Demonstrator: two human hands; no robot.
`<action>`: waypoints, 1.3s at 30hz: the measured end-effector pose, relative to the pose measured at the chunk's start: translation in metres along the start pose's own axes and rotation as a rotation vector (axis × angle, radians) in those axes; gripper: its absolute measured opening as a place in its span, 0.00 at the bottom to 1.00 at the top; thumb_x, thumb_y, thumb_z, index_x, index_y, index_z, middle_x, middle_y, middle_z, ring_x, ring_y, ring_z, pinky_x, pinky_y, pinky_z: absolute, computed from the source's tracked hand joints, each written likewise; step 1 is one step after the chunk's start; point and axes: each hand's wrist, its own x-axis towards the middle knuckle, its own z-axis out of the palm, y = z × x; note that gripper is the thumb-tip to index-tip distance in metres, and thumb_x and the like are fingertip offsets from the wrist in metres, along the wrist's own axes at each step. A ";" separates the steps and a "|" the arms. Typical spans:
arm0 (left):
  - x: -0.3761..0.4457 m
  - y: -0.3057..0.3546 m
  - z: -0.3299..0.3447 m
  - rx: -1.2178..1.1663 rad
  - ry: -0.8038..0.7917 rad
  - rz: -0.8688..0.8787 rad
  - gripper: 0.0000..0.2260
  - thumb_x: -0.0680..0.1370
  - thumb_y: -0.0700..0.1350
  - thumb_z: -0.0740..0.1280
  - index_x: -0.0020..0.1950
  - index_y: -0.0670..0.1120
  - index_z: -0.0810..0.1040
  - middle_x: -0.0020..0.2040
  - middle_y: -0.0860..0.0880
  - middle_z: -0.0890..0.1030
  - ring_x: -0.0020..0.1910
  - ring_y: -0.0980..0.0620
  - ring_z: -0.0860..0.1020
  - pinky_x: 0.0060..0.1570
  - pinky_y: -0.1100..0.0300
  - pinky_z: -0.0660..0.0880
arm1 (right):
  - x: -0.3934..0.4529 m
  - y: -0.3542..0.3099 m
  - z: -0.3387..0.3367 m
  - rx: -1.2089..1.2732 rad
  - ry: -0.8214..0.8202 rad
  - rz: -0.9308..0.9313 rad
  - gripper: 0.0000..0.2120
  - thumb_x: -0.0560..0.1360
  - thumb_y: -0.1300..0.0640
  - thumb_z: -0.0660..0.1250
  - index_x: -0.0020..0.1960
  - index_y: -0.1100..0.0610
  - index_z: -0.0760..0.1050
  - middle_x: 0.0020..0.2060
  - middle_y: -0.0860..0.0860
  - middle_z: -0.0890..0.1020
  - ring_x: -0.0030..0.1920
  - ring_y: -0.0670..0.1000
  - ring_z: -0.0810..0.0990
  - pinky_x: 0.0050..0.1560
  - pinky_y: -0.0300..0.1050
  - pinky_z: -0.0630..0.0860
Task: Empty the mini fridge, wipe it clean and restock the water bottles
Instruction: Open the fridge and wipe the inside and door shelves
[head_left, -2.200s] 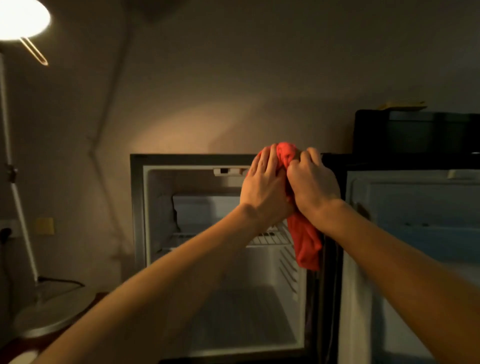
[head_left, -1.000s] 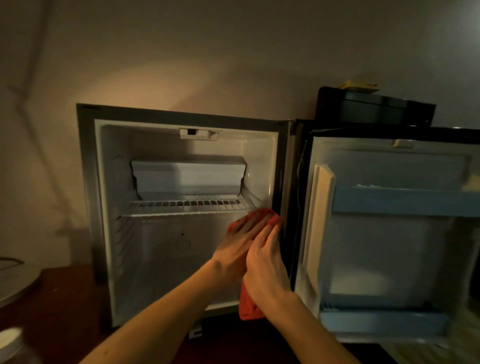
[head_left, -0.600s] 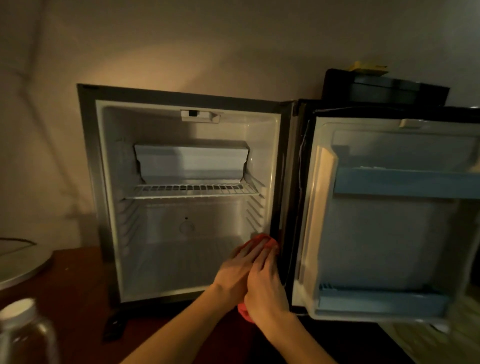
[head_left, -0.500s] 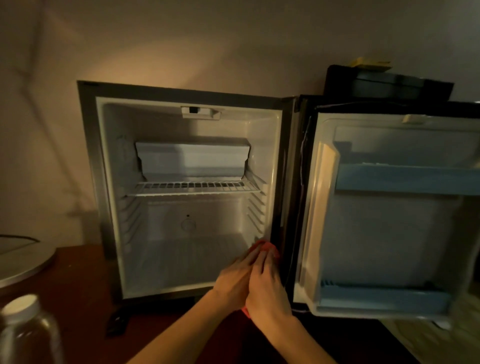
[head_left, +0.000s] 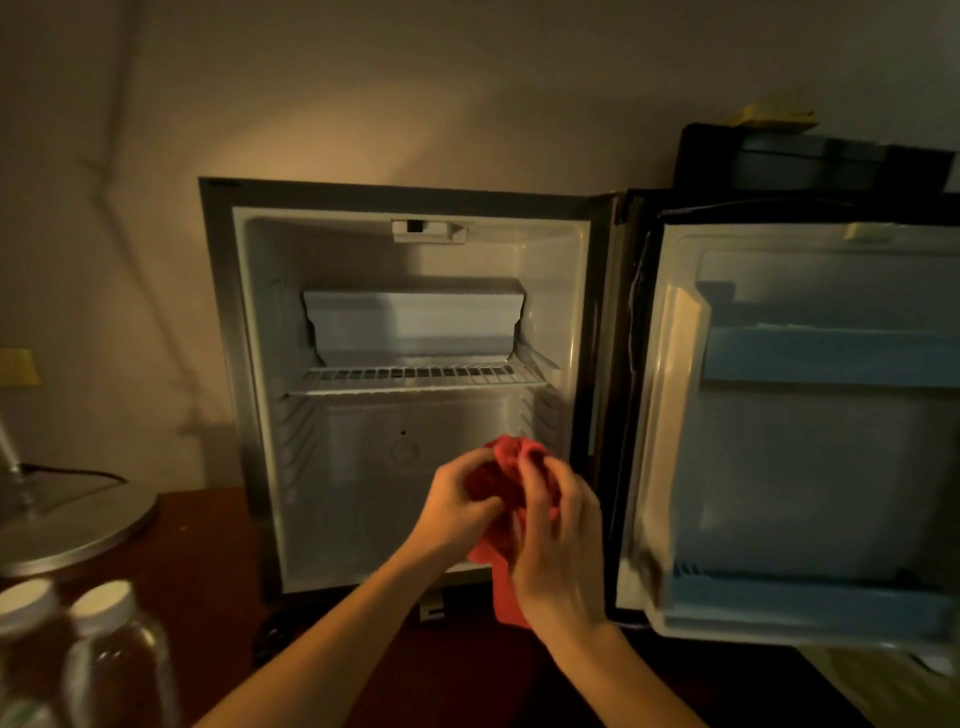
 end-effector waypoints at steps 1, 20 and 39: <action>0.003 0.005 -0.002 -0.034 -0.004 -0.021 0.22 0.63 0.29 0.66 0.53 0.47 0.82 0.45 0.51 0.85 0.45 0.58 0.82 0.47 0.65 0.76 | -0.002 -0.002 0.001 -0.013 -0.024 -0.046 0.33 0.70 0.52 0.72 0.72 0.57 0.66 0.67 0.60 0.68 0.65 0.60 0.69 0.64 0.56 0.72; 0.044 0.084 -0.010 -0.492 -0.296 0.013 0.22 0.74 0.35 0.68 0.68 0.40 0.74 0.67 0.43 0.77 0.68 0.45 0.74 0.67 0.52 0.70 | 0.097 0.003 -0.015 0.177 0.248 0.027 0.32 0.75 0.68 0.67 0.75 0.63 0.58 0.70 0.62 0.70 0.70 0.58 0.70 0.70 0.46 0.63; 0.018 -0.015 -0.049 -0.064 -0.061 -0.158 0.17 0.69 0.51 0.69 0.56 0.47 0.84 0.52 0.54 0.85 0.54 0.57 0.81 0.54 0.63 0.77 | 0.156 0.004 -0.005 -0.083 -0.134 0.178 0.32 0.79 0.67 0.56 0.78 0.63 0.45 0.78 0.60 0.48 0.77 0.60 0.51 0.76 0.52 0.55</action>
